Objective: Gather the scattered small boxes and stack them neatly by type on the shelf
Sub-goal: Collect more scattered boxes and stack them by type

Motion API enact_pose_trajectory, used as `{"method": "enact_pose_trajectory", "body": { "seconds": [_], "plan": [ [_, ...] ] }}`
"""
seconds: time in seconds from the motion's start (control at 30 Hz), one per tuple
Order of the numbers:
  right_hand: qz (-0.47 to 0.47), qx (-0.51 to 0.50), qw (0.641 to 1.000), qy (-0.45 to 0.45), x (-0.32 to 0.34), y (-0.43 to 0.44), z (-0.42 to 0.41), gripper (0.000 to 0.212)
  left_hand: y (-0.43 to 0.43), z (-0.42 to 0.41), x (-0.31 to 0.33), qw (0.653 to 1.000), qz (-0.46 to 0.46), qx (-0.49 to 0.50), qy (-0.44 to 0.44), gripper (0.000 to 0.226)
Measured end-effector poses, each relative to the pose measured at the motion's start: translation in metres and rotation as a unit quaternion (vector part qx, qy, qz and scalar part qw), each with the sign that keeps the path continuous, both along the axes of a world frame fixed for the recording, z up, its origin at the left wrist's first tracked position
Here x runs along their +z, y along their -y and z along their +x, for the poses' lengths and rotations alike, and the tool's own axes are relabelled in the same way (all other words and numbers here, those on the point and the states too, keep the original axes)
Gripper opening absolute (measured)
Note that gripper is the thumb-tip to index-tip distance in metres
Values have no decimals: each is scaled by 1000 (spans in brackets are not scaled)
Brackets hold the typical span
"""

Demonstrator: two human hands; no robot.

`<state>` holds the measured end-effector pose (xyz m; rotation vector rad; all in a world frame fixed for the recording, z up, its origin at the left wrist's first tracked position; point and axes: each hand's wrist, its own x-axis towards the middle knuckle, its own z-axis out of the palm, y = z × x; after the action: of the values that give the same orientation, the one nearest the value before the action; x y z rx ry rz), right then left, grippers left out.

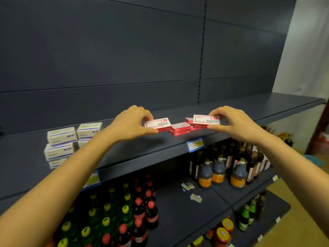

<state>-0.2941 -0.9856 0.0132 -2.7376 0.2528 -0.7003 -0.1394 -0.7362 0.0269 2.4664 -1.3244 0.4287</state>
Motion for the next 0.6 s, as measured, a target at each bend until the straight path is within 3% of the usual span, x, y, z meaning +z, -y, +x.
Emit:
{"method": "enact_pose_trajectory", "body": {
  "seconds": [0.23,0.6],
  "plan": [
    [8,19,1000,-18,-11,65,55,36,76,36,-13,1000,27,6,-12,43],
    [47,152,983,-93,-27,103,130,31,116,66,-22,997,27,42,-65,42]
  ]
}}
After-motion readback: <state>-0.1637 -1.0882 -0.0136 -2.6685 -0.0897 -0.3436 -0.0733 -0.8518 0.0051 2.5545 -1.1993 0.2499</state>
